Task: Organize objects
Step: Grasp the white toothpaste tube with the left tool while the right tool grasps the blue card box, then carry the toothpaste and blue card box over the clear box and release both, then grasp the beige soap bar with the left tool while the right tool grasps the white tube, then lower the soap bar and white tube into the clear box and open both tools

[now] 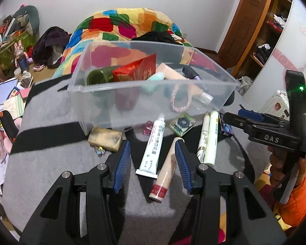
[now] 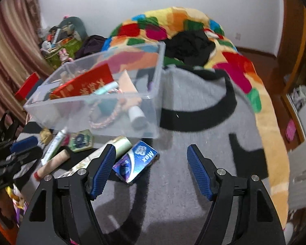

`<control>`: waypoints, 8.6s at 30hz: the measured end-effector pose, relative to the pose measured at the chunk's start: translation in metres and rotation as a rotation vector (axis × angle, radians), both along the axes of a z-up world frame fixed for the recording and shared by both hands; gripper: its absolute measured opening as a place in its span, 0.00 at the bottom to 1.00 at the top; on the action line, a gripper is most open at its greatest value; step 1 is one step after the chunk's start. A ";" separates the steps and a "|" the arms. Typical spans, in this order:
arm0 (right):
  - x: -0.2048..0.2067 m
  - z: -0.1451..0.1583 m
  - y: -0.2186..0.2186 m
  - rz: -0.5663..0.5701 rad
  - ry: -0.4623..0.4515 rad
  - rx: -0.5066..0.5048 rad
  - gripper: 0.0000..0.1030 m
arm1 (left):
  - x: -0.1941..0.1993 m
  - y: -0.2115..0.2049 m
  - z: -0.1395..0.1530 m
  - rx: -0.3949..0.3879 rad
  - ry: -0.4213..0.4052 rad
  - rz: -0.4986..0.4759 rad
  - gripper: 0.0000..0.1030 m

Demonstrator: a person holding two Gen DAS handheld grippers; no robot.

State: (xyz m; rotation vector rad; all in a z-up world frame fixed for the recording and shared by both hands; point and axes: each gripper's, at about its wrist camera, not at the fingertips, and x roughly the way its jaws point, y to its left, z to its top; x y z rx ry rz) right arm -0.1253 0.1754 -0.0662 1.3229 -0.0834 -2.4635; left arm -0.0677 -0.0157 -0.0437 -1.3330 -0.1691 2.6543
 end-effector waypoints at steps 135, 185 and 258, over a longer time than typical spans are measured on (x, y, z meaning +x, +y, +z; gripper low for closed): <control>0.025 0.061 -0.040 0.127 0.217 0.047 0.64 | 0.018 -0.039 0.038 -0.051 0.092 0.053 0.64; 0.024 0.016 -0.026 0.091 0.004 -0.051 0.49 | 0.027 -0.036 -0.005 -0.082 0.021 0.047 0.39; -0.035 0.062 -0.054 0.109 0.222 0.059 0.14 | -0.075 -0.004 0.030 0.035 0.080 0.026 0.38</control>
